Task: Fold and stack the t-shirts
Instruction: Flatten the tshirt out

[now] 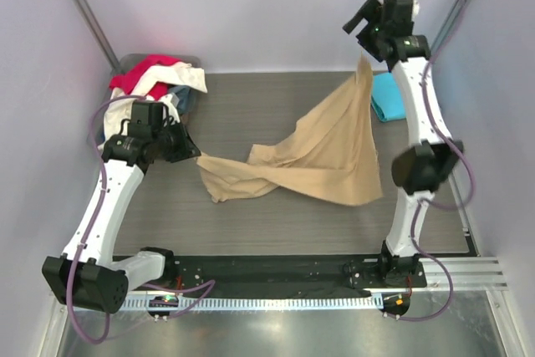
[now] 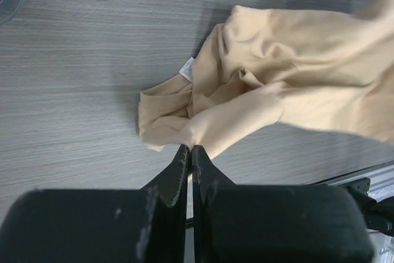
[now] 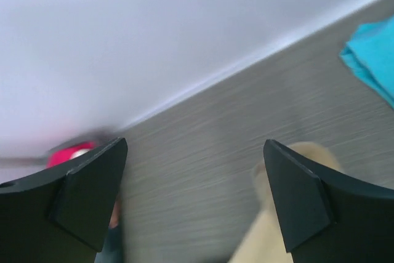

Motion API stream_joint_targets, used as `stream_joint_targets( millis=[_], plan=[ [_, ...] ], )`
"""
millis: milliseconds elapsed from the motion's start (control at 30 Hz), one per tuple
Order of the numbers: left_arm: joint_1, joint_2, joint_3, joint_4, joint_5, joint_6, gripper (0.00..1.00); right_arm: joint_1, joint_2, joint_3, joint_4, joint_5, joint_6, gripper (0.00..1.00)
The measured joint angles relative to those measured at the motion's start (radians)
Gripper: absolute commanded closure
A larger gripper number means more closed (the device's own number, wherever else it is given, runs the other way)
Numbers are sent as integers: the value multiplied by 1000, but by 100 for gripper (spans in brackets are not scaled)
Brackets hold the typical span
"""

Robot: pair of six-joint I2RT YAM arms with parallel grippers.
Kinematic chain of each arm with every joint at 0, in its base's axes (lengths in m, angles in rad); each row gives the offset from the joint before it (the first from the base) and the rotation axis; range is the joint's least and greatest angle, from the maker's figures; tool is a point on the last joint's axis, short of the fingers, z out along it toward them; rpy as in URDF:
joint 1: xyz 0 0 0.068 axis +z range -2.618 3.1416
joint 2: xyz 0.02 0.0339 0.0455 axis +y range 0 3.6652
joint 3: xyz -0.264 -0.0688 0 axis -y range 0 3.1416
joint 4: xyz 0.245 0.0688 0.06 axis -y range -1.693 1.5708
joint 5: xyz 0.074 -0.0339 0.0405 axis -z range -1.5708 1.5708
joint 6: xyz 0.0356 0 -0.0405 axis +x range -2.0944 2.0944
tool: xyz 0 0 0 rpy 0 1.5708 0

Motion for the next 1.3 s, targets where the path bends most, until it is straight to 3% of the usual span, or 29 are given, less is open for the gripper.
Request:
stream_joint_targets(
  millis=[67, 133, 233, 367, 533, 633, 800, 933, 1167, 1300],
  plan=[
    [0, -5, 0, -11, 1, 1, 100, -33, 226, 154, -59, -9, -23, 0],
    [0, -15, 0, -22, 1, 3, 100, -57, 349, 161, -122, -8, -46, 0],
    [0, -36, 0, -31, 1, 7, 100, -87, 348, -78, -189, 7, -75, 0],
    [0, -56, -2, -32, 4, 10, 100, -102, 122, -456, -177, 21, -102, 0],
    [0, -69, -35, -28, 3, 10, 100, -95, -468, -929, -78, -14, -100, 0],
    [0, -69, -56, -17, 3, 10, 100, -79, -708, -1132, -27, -71, -81, 2],
    [0, -69, -89, 6, 4, 10, 100, 108, -735, -1398, 26, -104, -11, 10],
    [0, -69, -116, 25, 5, 8, 100, 235, -687, -1476, 26, -109, 25, 16],
    [0, -81, -170, 44, 12, -3, 100, 251, -594, -1466, 119, -64, 29, 32],
    [0, -108, -193, 50, 11, -8, 100, 285, -539, -1458, 139, -31, 27, 33]
  ],
)
